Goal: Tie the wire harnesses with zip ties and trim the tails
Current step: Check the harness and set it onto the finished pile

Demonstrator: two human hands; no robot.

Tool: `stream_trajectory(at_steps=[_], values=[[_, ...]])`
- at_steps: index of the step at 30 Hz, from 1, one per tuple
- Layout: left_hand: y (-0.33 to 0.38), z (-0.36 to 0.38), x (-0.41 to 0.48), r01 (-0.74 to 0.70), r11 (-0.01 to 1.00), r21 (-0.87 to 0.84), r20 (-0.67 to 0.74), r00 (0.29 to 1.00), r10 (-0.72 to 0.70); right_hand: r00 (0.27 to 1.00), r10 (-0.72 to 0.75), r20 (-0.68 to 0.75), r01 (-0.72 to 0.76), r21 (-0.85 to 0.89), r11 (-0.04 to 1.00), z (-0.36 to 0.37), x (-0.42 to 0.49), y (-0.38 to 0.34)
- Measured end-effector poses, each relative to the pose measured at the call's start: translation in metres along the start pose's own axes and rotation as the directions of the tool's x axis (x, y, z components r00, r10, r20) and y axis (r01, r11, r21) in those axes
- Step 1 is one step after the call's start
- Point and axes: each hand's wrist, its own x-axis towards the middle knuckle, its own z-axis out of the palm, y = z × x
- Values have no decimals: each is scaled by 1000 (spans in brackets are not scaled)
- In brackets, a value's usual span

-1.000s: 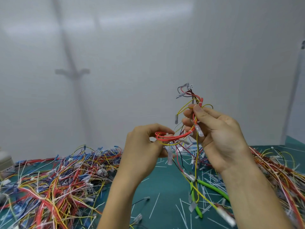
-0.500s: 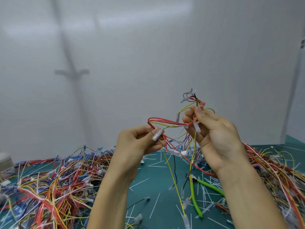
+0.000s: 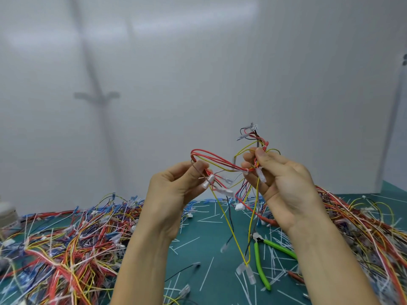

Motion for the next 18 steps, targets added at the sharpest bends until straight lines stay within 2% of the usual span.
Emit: stream_trajectory(at_steps=[4,6,7,8,9,10,11,12,14,16,18], values=[[-7,-7,4,19,998,56,-1,1000,-19,1000,-1,31,2,-41,999,-1,0,0],[-13,-11,7,7,971,239,17,1000,-11,999,-19,50,24,-95,995,-1,-1,0],[-17,-16,8,-11,907,421,39,999,-7,998,-36,57,43,-128,991,-1,-1,1],[-20,-20,10,-35,780,625,72,997,-13,996,-60,65,70,-165,984,0,-1,1],[-23,-25,11,-67,612,788,118,992,-43,993,-89,75,103,-206,973,0,-2,1],[-24,-27,11,-100,460,882,163,981,-101,989,-122,86,140,-248,959,0,-2,2],[-26,-29,11,-128,350,928,199,965,-174,983,-155,97,176,-285,942,1,-3,3],[-29,-30,11,-146,297,944,224,942,-251,977,-185,108,210,-316,925,1,-3,4],[-36,-27,11,-157,260,953,245,902,-354,963,-236,132,268,-368,890,1,-3,5],[-45,-20,11,-182,228,956,260,887,-381,950,-275,150,313,-406,859,1,-2,5],[-58,-12,13,-217,210,953,279,899,-337,936,-308,171,352,-424,834,1,-1,4]])
